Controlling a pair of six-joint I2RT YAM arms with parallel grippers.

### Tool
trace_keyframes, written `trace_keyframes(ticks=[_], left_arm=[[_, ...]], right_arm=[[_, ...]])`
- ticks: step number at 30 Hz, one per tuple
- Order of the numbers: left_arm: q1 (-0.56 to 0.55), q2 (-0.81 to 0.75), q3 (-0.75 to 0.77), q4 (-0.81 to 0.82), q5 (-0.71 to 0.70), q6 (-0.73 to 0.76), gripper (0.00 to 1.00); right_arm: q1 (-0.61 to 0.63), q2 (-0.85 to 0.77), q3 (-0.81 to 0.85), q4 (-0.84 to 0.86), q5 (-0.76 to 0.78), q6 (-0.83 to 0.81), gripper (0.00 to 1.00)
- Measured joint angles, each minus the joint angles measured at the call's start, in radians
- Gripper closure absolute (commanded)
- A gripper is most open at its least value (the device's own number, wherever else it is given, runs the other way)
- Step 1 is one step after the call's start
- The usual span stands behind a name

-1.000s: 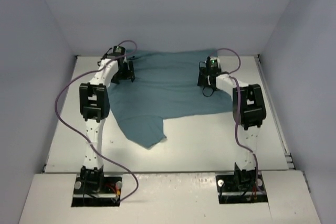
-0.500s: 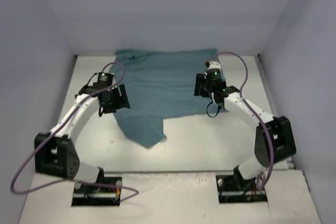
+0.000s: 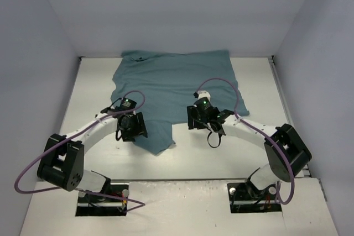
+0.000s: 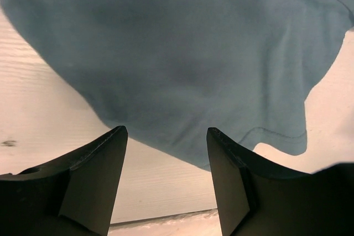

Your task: Fold and stack the t-shirts

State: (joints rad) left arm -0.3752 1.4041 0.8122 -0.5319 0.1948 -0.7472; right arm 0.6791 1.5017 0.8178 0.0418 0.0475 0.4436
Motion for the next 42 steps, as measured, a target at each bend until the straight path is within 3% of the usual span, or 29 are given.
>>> trace_keyframes(ticks=[10,15,19,20,27,30,34,36,37,42], left_arm=[[-0.084,-0.023,-0.085,0.009,-0.082,-0.138,0.45],[-0.1,-0.031,-0.099,0.007,-0.122,-0.165,0.62],[-0.101,-0.016,-0.093,0.006,-0.144,-0.166,0.94],[-0.101,-0.011,-0.088,0.0,-0.147,-0.163,0.97],[-0.101,-0.013,0.094,-0.099,-0.197,-0.101,0.98],[-0.102,0.008,0.227,-0.118,-0.215,-0.055,0.86],[-0.102,0.106,0.359,-0.113,-0.208,0.0,0.5],[-0.102,0.163,0.385,-0.115,-0.19,0.029,0.39],[-0.102,0.177,0.387,-0.115,-0.184,0.037,0.35],[-0.102,0.161,0.343,-0.136,-0.147,0.065,0.36]], right_arm=[[0.082,-0.039,-0.058,0.017,-0.011,0.031,0.44],[0.109,-0.067,-0.086,0.023,-0.009,0.053,0.44],[0.114,-0.073,-0.091,0.026,-0.001,0.063,0.44],[0.114,-0.073,-0.091,0.027,0.001,0.065,0.44],[0.115,-0.104,-0.091,0.03,0.009,0.073,0.43],[0.115,-0.109,-0.091,0.031,0.015,0.073,0.43],[0.115,-0.109,-0.089,0.03,0.016,0.073,0.43],[0.115,-0.107,-0.085,0.03,0.015,0.072,0.43],[0.115,-0.105,-0.081,0.03,0.015,0.071,0.43],[0.115,-0.103,-0.064,0.03,0.01,0.055,0.43]])
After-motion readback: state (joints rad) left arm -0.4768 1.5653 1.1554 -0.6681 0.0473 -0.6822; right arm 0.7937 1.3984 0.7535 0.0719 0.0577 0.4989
